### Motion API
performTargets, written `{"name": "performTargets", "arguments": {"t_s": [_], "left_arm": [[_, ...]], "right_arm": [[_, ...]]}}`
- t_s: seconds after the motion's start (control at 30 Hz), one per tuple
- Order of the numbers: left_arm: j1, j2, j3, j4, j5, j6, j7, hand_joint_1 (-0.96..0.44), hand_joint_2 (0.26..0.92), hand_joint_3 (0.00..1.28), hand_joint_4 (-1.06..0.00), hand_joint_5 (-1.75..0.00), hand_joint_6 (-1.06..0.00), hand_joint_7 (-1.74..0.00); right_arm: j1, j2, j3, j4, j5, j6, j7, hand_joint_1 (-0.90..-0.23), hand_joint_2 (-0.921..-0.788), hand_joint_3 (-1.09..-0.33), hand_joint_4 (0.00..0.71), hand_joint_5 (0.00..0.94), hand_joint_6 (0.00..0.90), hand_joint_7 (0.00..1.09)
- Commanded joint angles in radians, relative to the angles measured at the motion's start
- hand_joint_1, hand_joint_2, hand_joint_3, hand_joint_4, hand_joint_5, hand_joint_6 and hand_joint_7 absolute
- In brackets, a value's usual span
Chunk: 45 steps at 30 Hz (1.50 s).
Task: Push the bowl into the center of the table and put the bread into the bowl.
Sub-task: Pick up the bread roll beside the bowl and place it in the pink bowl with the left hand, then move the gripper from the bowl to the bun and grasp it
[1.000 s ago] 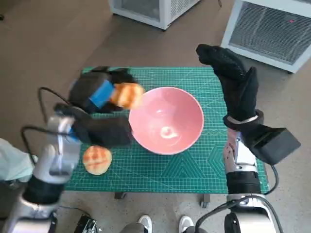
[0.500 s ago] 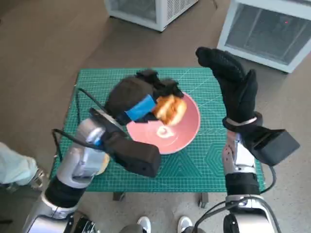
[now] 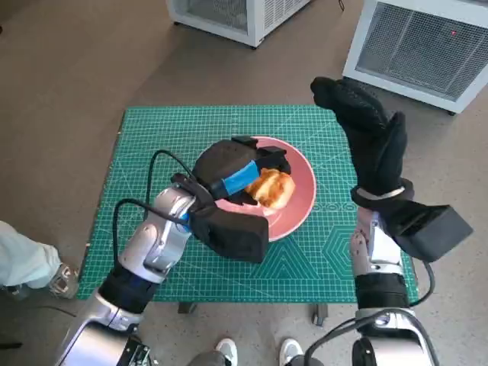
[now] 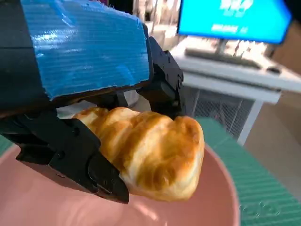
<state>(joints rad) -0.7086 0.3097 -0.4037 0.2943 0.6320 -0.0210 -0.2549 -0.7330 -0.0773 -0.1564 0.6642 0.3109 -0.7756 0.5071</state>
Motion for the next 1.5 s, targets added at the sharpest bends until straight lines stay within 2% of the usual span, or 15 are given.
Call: {"name": "performTargets", "arguments": {"t_s": [0.03,0.1,0.17,0.23,0.43,0.6,0.93,1.13,1.5], "left_arm": [[0.001,-0.004,0.016,-0.039,-0.054,0.082,-0.12,0.03,0.822,0.1,-0.21,-0.24,-0.26,-0.31],[0.002,0.001,0.02,-0.055,-0.069,0.095,-0.15,-0.01,0.792,0.07,-0.12,-0.1,-0.23,-0.15],[0.004,0.009,0.022,-0.067,-0.073,0.097,-0.165,-0.04,0.779,0.05,-0.08,-0.05,-0.22,-0.09],[0.007,0.023,0.022,-0.083,-0.069,0.092,-0.173,-0.13,0.767,0.04,-0.05,-0.02,-0.21,-0.05],[0.043,0.07,0.063,-0.173,-0.097,0.071,-0.192,-0.29,0.767,0.02,-0.02,0.0,-0.2,-0.02],[0.107,0.132,0.147,-0.371,-0.15,0.131,-0.265,-0.34,0.765,0.01,-0.02,0.0,-0.2,-0.01],[0.221,0.263,0.369,-0.696,-0.267,0.236,-0.369,-0.34,0.749,0.0,-0.08,-0.02,-0.23,-0.02],[0.297,0.34,0.483,-0.784,-0.316,0.291,-0.403,-0.31,0.731,0.0,-0.11,-0.02,-0.26,-0.03],[0.432,0.493,0.623,-0.882,-0.363,0.374,-0.496,-0.31,0.718,0.0,-0.14,-0.01,-0.28,-0.03]], "right_arm": [[0.031,0.0,0.0,-0.015,0.002,0.025,-0.004,-0.688,-0.921,-0.757,0.221,0.0,0.067,0.49],[0.035,0.001,0.0,-0.023,0.002,0.03,-0.006,-0.688,-0.921,-0.758,0.221,0.0,0.067,0.49],[0.037,0.002,0.0,-0.028,0.002,0.033,-0.007,-0.688,-0.921,-0.758,0.221,0.0,0.068,0.49],[0.038,0.004,0.0,-0.031,0.002,0.037,-0.009,-0.688,-0.921,-0.757,0.222,0.001,0.069,0.49],[0.045,0.013,0.004,-0.045,-0.004,0.043,-0.018,-0.688,-0.921,-0.756,0.222,0.001,0.07,0.49],[0.046,0.017,0.008,-0.051,-0.005,0.048,-0.023,-0.693,-0.921,-0.756,0.222,0.0,0.071,0.49],[0.04,0.027,0.013,-0.047,-0.005,0.054,-0.028,-0.697,-0.921,-0.754,0.22,0.0,0.071,0.48],[0.037,0.035,0.018,-0.048,-0.008,0.055,-0.029,-0.7,-0.921,-0.754,0.218,0.0,0.07,0.48],[0.026,0.045,0.026,-0.038,-0.008,0.056,-0.026,-0.7,-0.921,-0.76,0.214,0.0,0.065,0.49]]}}
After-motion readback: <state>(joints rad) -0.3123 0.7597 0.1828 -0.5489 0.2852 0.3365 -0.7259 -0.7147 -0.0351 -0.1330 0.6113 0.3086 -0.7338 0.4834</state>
